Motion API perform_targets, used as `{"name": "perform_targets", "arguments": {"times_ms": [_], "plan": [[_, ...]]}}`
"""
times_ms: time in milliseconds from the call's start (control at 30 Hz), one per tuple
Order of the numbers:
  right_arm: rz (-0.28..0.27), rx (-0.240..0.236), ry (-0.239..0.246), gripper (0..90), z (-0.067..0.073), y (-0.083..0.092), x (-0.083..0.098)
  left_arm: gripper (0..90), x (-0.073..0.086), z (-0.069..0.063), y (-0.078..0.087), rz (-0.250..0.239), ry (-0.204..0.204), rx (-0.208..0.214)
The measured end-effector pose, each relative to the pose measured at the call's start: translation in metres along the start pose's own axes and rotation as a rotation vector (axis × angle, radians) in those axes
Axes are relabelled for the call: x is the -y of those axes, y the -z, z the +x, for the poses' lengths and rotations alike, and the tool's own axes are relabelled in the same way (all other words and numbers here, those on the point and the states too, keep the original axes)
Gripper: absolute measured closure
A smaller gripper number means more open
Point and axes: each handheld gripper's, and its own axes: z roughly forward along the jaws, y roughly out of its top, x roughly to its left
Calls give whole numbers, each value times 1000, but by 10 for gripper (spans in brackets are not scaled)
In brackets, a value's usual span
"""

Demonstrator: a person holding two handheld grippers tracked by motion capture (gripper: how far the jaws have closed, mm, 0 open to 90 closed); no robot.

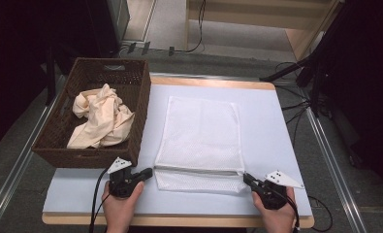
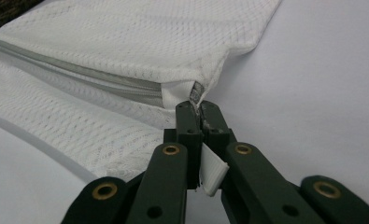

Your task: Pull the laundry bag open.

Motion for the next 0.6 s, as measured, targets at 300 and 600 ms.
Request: {"name": "perform_targets", "arguments": {"times_ms": [300,600], "plan": [[-103,4,-48,627,-14,9,-1,699,4,-2,9,-55,-94,44],[-149,39,-17,529,4,8,-9,707,6,-10,12,-60,-140,82]]}}
